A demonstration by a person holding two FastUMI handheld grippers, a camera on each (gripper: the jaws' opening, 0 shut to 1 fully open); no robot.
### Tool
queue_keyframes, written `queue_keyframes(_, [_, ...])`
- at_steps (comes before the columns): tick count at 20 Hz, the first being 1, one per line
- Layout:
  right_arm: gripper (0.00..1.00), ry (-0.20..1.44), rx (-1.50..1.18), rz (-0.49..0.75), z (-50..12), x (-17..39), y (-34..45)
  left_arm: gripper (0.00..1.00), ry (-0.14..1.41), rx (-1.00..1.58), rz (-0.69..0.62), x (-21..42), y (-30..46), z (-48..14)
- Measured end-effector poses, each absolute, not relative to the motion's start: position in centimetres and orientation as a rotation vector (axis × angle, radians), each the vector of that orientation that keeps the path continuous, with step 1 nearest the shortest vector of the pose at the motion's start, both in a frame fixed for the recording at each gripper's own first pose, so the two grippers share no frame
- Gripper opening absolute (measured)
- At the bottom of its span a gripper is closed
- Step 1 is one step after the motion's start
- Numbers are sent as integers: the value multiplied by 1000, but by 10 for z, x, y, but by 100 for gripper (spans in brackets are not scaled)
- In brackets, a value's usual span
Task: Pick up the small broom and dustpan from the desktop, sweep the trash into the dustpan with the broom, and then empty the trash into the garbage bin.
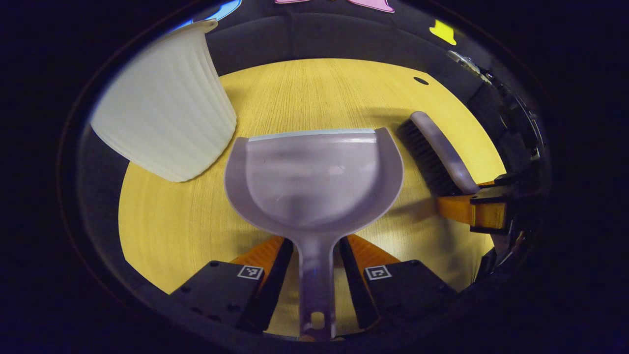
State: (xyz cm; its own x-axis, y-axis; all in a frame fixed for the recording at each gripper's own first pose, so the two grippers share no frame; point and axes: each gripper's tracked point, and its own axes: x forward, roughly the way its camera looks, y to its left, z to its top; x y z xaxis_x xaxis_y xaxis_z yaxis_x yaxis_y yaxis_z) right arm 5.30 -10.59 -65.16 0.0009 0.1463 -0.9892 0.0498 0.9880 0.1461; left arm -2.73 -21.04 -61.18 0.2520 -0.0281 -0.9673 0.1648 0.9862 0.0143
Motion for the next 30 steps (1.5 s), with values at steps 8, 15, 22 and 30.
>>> queue_keyframes(8, [99,1491,212,40,-616,54,-112,72,1227,62,-119,-43,-204,-562])
queue_keyframes(15, [99,1267,242,19,-536,71,-118,72,883,-32,-135,-16,-202,-465])
queue_keyframes(22, [98,653,207,17,-348,136,-119,70,123,64,-135,-27,-188,-279])
queue_keyframes(30, [97,84,91,-108,-210,122,-144,70,42,23,-99,-58,-177,-278])
